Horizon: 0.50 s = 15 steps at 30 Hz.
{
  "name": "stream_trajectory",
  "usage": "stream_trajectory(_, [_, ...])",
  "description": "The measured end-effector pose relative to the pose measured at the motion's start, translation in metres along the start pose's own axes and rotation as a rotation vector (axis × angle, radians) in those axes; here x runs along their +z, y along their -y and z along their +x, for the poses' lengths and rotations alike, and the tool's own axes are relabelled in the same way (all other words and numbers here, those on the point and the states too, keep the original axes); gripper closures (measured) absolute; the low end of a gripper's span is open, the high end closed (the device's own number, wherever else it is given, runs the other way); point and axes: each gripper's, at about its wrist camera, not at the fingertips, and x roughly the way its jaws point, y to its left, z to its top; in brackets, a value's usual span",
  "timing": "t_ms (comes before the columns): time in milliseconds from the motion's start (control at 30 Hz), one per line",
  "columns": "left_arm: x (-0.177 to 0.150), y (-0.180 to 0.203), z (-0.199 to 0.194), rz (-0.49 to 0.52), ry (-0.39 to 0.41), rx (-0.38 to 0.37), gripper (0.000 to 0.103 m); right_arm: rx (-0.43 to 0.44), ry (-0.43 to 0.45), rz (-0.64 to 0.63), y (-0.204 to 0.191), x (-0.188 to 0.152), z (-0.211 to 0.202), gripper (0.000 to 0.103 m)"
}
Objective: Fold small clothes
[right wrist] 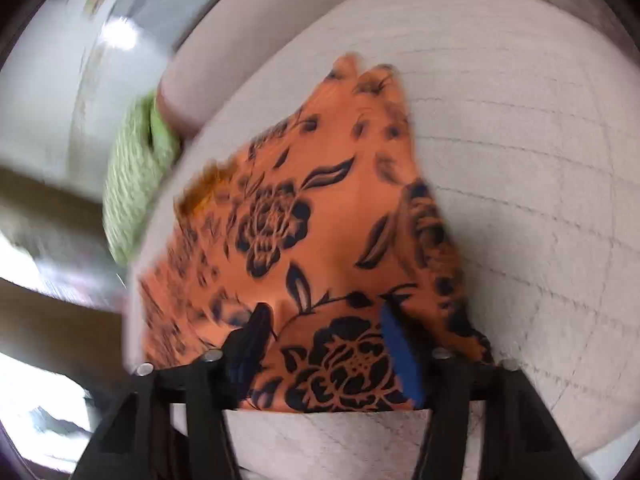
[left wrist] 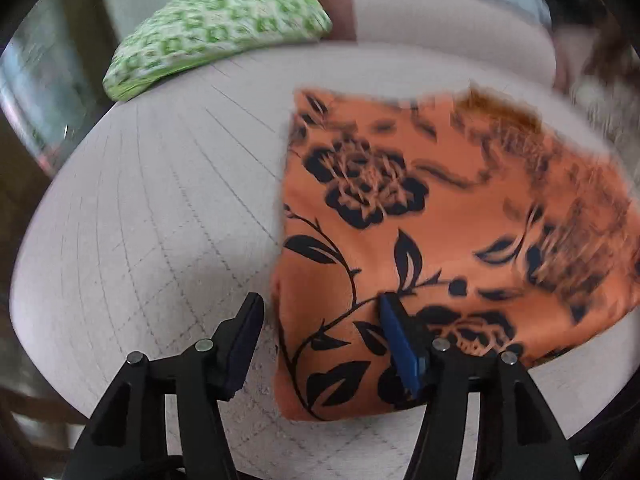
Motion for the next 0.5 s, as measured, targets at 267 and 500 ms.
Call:
stream_trajectory(267, [-0.012, 0.010, -0.006, 0.070, -0.061, 0.045, 0.038, -0.101, -0.027, -0.059, -0.001, -0.010, -0.003, 0.032])
stream_trajectory(500, [0.049, 0.003, -0.040, 0.051, 0.111, -0.019, 0.038, -0.065, 0.073, -0.239, -0.074, 0.032, -0.022, 0.031])
